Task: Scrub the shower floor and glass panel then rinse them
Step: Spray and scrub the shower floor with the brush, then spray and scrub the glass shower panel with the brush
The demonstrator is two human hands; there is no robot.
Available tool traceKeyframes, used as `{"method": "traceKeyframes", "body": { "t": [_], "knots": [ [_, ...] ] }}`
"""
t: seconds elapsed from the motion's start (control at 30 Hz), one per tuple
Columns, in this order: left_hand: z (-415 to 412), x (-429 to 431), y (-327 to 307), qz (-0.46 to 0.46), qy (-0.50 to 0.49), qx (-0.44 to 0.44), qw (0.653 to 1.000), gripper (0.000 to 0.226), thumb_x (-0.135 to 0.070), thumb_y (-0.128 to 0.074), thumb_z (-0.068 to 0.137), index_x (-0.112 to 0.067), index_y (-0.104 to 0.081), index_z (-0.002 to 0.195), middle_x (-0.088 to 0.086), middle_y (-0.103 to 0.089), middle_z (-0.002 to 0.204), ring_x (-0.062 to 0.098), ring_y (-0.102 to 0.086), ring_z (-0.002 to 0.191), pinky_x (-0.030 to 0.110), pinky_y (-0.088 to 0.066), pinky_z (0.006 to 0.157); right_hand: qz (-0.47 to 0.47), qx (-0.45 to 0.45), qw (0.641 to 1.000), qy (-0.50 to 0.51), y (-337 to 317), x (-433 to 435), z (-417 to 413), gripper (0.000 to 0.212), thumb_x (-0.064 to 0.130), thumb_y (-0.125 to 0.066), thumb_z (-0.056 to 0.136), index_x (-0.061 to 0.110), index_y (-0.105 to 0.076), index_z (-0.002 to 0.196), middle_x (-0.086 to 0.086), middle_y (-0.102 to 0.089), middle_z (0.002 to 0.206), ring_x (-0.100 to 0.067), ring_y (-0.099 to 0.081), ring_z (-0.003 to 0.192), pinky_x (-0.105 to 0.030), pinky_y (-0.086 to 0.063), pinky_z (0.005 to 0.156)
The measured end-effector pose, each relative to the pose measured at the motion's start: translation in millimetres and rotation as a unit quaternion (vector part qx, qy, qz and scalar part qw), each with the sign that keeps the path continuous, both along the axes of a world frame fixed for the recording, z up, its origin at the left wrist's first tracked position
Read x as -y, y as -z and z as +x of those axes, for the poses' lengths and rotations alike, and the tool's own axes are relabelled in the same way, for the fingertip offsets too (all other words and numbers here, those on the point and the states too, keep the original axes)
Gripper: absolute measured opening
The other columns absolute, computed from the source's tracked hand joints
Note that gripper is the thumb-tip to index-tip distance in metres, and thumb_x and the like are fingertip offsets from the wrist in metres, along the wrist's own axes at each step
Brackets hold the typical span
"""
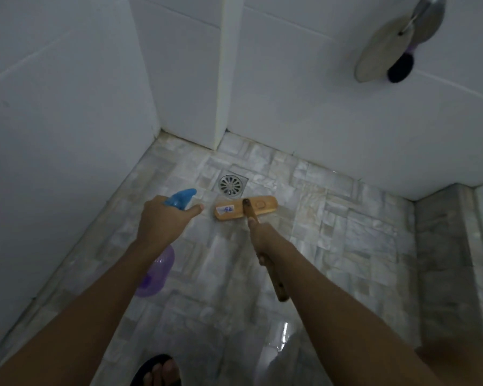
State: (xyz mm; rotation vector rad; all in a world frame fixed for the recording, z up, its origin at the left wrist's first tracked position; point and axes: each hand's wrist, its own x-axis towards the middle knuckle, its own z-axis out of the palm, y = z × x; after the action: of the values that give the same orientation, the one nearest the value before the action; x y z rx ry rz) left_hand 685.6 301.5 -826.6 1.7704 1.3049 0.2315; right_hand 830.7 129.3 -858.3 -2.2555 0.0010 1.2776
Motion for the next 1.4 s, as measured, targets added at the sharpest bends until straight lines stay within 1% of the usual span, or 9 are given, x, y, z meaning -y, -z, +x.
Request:
{"method": "traceKeyframes", "body": {
  "t": [0.13,0.27,0.53,0.63,0.73,0.87,1.1,1.27,1.4],
  "knots": [
    [6.1,1.0,0.0,0.000,0.017,0.028,0.999,0.048,-0.059,-0.087,0.062,-0.018,-0.063,0.071,0.005,-0.068,0.067,0.019,-0.064,0.057,0.033,-0.056,0.058,0.005,0.024,0.998,-0.058,-4.4,-31.2,18.7,0.048,0.041,-0.027,0.109,0.009,-0.050,0.137,-0.012,-0.052,0.079,-0.024,-0.049,0.053,-0.023,-0.042,0.038],
    [10.6,1.0,-3.7,0.021,0.036,0.046,0.998,0.038,-0.050,-0.086,0.071,-0.025,-0.058,0.063,0.004,-0.064,0.062,0.016,-0.059,0.054,0.029,-0.049,0.056,-0.014,0.012,0.998,-0.056,-5.2,-9.0,0.2,0.059,0.058,-0.028,0.104,0.009,-0.052,0.127,-0.014,-0.058,0.082,-0.022,-0.052,0.053,-0.025,-0.044,0.046],
    [5.1,-14.2,7.7,0.027,0.025,0.043,0.998,0.056,-0.054,-0.084,0.071,-0.001,-0.065,0.070,0.016,-0.067,0.066,0.032,-0.066,0.061,0.042,-0.057,0.063,-0.026,-0.038,0.999,-0.017,5.2,13.4,-29.4,0.065,0.065,-0.029,0.101,0.009,-0.048,0.128,-0.011,-0.052,0.082,-0.020,-0.046,0.055,-0.022,-0.040,0.044],
    [2.8,-13.9,8.4,0.021,0.035,0.061,0.997,0.050,-0.052,-0.085,0.072,-0.006,-0.066,0.069,0.015,-0.067,0.065,0.033,-0.066,0.062,0.045,-0.058,0.065,0.005,0.009,0.999,-0.042,4.8,-29.8,-4.5,0.061,0.060,-0.028,0.104,0.008,-0.052,0.125,-0.013,-0.057,0.083,-0.020,-0.048,0.054,-0.024,-0.042,0.048],
    [1.1,-12.6,8.0,0.014,0.035,0.060,0.997,0.042,-0.049,-0.086,0.071,-0.014,-0.065,0.064,0.004,-0.064,0.061,0.021,-0.062,0.058,0.043,-0.058,0.067,0.031,0.039,0.995,-0.081,0.4,-72.0,18.2,0.048,0.039,-0.027,0.110,0.012,-0.047,0.144,-0.020,-0.061,0.116,-0.022,-0.055,0.065,-0.029,-0.049,0.053],
    [-4.8,-17.7,6.6,0.002,0.040,0.044,0.998,0.050,-0.065,-0.081,0.064,-0.017,-0.067,0.067,0.003,-0.067,0.064,0.021,-0.065,0.060,0.043,-0.059,0.069,0.030,0.033,0.996,-0.072,-1.3,-83.8,21.1,0.045,0.029,-0.026,0.111,0.015,-0.041,0.150,-0.014,-0.056,0.099,-0.023,-0.056,0.064,-0.024,-0.046,0.034],
    [-2.9,-24.1,-2.6,0.017,0.049,0.023,0.998,0.051,-0.056,-0.082,0.072,-0.008,-0.065,0.068,0.011,-0.069,0.066,0.025,-0.067,0.060,0.044,-0.059,0.064,0.027,0.040,0.999,-0.003,33.7,-35.6,-42.5,0.072,0.059,-0.032,0.104,-0.004,-0.060,0.124,-0.024,-0.066,0.115,-0.034,-0.063,0.094,-0.034,-0.047,0.071],
    [-0.1,-26.8,-42.2,0.048,0.061,0.052,0.996,0.042,-0.041,-0.083,0.078,-0.004,-0.066,0.069,0.009,-0.066,0.065,0.019,-0.060,0.055,0.030,-0.051,0.060,0.066,0.003,0.997,0.050,-3.7,-40.6,-35.4,0.056,0.056,-0.034,0.105,0.005,-0.057,0.095,-0.011,-0.056,0.070,-0.021,-0.052,0.047,-0.025,-0.043,0.040],
    [5.5,-30.0,-94.6,0.097,0.102,0.070,0.988,0.036,-0.030,-0.082,0.081,-0.007,-0.061,0.063,0.005,-0.060,0.060,0.011,-0.051,0.050,0.022,-0.042,0.055,0.151,0.079,0.980,0.104,-63.8,-28.3,-35.7,0.054,0.059,-0.033,0.104,0.015,-0.051,0.079,-0.004,-0.050,0.063,-0.017,-0.046,0.046,-0.023,-0.040,0.038]
  ]
}}
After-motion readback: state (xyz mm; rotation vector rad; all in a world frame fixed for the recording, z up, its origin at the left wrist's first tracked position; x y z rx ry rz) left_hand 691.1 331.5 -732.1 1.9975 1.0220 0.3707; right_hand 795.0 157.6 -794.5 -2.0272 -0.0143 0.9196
